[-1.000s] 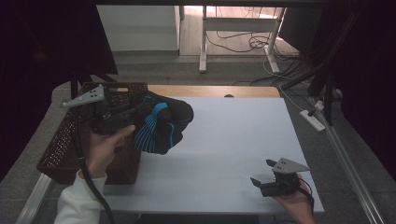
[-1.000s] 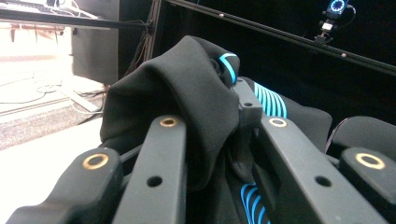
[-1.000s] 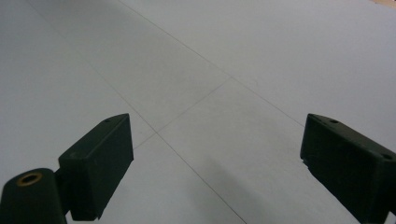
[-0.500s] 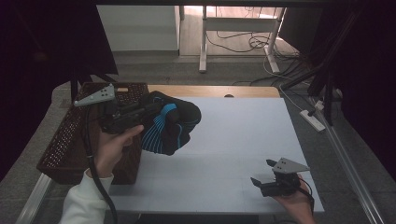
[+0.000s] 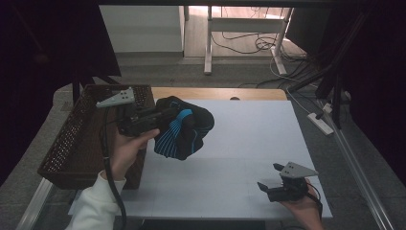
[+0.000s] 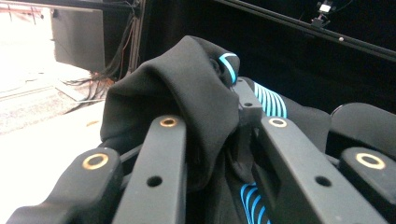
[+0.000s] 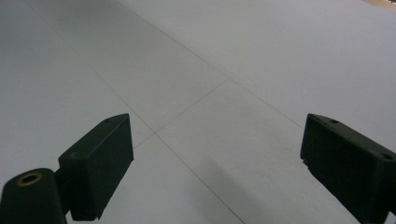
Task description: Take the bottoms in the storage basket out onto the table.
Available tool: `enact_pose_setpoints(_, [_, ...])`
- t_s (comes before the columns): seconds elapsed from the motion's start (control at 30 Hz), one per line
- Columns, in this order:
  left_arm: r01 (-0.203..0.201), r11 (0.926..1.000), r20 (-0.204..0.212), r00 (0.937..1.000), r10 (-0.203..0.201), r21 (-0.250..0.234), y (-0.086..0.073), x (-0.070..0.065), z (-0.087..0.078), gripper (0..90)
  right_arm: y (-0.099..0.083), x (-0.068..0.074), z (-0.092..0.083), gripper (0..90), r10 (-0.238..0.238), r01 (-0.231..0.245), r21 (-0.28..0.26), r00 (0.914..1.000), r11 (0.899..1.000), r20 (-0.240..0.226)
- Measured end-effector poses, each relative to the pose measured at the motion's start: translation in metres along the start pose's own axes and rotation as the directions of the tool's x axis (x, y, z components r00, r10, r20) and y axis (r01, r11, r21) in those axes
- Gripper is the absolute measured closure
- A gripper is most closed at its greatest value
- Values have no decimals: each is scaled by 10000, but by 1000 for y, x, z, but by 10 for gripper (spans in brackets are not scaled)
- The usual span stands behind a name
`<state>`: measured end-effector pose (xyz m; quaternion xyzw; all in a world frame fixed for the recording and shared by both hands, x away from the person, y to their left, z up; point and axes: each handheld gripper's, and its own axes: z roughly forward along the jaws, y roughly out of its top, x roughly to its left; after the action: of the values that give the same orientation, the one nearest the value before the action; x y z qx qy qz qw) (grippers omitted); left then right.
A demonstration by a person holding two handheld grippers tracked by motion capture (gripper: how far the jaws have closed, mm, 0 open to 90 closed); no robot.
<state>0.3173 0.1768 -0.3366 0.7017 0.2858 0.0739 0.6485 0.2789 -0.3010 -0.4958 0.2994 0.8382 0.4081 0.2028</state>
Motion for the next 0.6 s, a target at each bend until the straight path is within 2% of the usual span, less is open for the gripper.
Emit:
enact_pose_setpoints(0.07, [51, 9999, 85, 10000, -52, 140, -2, 1, 8, 784, 0, 0, 0, 95, -14, 14, 0, 10000, 10000, 20])
enact_pose_setpoints(0.6, [-44, 9976, 279, 9996, 24, 691, -8, -2, 41, 784, 0, 0, -1, 95, 57, -57, -126, 10000, 9999, -1])
